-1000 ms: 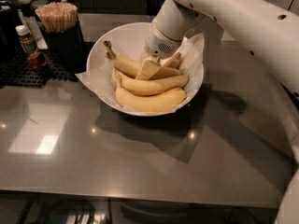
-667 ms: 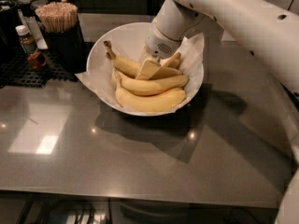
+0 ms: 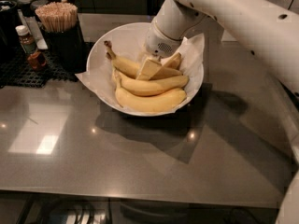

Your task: Pick banana from white bowl

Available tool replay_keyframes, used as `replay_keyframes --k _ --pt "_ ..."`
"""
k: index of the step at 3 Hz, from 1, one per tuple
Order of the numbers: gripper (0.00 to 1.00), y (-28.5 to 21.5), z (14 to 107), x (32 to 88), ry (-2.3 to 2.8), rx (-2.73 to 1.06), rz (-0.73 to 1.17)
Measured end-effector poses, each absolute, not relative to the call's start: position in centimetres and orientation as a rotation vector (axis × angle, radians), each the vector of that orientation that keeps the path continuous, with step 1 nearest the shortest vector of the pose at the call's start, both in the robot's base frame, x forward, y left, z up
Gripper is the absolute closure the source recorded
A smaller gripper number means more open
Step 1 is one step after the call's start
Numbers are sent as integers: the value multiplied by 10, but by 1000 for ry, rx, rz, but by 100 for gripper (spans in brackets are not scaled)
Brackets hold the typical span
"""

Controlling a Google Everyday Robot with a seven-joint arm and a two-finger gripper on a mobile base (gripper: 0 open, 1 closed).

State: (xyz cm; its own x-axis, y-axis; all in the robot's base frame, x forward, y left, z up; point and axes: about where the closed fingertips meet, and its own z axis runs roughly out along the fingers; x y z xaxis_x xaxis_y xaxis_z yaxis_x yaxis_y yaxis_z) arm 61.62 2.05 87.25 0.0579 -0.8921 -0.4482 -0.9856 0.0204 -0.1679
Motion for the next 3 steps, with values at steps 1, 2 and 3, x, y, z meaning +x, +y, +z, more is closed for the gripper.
replay_keyframes --k 1,2,3 --pt "0 18 901 614 1846 -1899 213" --pt "0 17 940 608 1814 -1878 112" --pt "0 16 978 599 1774 -1853 10"
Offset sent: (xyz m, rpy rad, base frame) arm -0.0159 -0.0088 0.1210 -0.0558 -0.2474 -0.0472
